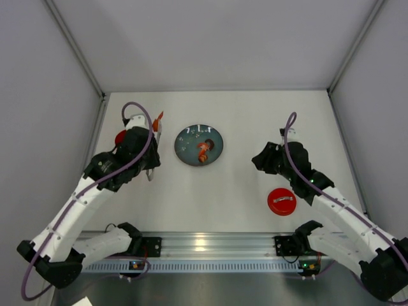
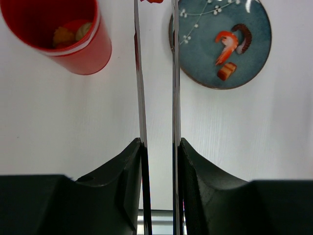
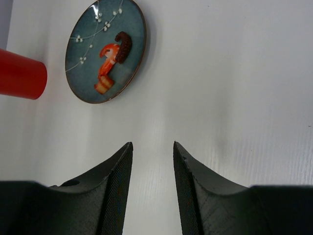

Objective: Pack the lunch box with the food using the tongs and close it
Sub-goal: Place the fake food in the packing box.

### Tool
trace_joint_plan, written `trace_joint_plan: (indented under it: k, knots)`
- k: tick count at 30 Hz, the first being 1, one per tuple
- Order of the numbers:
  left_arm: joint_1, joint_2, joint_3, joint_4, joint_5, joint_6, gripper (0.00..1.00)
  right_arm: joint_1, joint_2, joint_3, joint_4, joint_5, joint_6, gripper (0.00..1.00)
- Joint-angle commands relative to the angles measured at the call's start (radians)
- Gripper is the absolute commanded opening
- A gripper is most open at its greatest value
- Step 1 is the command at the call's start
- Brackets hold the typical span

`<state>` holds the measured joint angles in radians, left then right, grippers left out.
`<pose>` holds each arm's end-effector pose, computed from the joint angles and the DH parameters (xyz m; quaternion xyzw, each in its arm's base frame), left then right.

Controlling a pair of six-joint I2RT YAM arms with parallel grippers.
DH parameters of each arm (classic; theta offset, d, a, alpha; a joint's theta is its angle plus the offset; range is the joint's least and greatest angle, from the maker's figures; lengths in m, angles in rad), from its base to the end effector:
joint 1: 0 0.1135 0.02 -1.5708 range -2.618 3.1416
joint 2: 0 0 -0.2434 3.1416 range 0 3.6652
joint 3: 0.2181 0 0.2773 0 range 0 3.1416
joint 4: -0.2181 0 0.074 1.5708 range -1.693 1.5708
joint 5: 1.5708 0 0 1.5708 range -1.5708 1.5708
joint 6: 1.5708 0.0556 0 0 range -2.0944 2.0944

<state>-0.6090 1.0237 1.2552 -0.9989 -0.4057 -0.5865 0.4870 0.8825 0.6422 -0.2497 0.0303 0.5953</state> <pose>0.2038 -0.1154 0.3550 -0.0686 0.9024 -0.0623 0.4209 0.2279 0.1188 0.2343 0.0542 0.8557 0.2539 0.4476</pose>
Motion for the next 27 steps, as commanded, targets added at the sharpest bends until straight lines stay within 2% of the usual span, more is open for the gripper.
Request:
trace_joint_plan:
  k: [1, 11, 27]
  knots:
    - [0.003, -0.065, -0.025, -0.095, -0.094, -0.058, 0.35, 0.013, 0.016, 0.033, 0.062, -0.023, 0.006, 0.38]
    - [0.003, -0.192, -0.105, -0.190, -0.159, -0.139, 0.38, 0.013, 0.046, 0.031, 0.082, -0.059, 0.011, 0.37]
    - [0.011, -0.148, -0.148, -0.158, -0.240, -0.161, 0.43, 0.013, 0.046, 0.017, 0.086, -0.070, 0.009, 0.37]
